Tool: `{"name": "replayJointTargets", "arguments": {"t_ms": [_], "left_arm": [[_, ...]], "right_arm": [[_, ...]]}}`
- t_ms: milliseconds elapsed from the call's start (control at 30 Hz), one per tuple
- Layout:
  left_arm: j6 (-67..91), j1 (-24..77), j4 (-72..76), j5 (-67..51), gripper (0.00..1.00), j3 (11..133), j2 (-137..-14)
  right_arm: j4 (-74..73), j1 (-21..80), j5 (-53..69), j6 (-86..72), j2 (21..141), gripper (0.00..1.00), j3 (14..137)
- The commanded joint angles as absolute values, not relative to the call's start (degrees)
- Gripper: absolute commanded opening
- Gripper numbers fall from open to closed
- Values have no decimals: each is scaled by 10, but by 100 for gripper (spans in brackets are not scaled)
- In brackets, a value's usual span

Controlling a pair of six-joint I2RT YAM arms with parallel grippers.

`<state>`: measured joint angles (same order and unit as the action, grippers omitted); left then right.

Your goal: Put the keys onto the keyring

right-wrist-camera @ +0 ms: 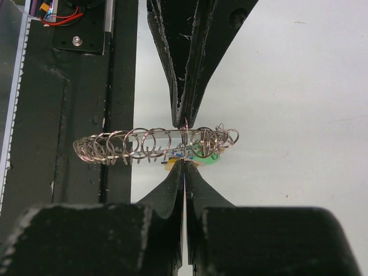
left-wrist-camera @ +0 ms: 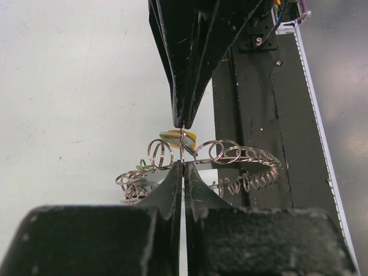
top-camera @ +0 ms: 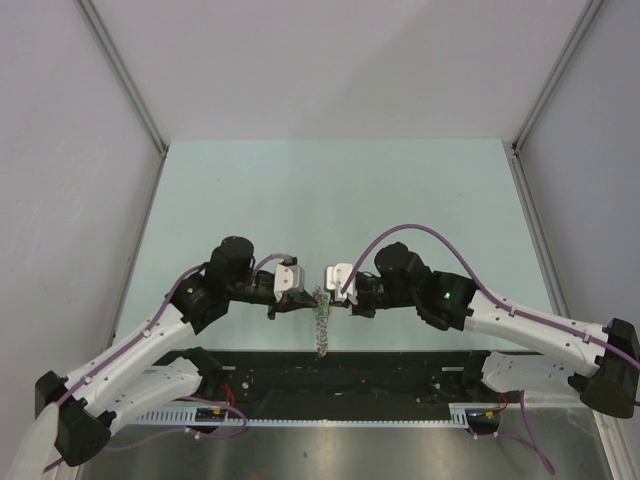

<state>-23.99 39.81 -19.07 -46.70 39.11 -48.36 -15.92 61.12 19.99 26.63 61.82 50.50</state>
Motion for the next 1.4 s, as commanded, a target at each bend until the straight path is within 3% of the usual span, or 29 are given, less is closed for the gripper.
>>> {"name": "replayJointTargets", "arguments": {"t_ms": [0, 867, 933, 1067, 1167, 1367], "left_arm": [[-243, 407, -158, -501, 0, 406, -477], [-230, 415, -166, -446, 0, 410, -475], [-228, 415, -166, -436, 0, 411, -472], [-216, 415, -143, -425, 0, 403, -454], [-202, 416, -126, -417, 0, 396, -442], [-174, 415, -90, -418, 0, 382, -423]], "right_arm": [[-112, 622, 217, 265, 621, 0, 536], [-103, 638, 173, 263, 629, 0, 557], [-106, 638, 162, 261, 625, 3, 557], [-121, 638, 152, 251, 607, 26, 557], [-135, 637, 149, 238, 590, 36, 557], [-149, 610, 170, 201, 557, 43, 535]]}}
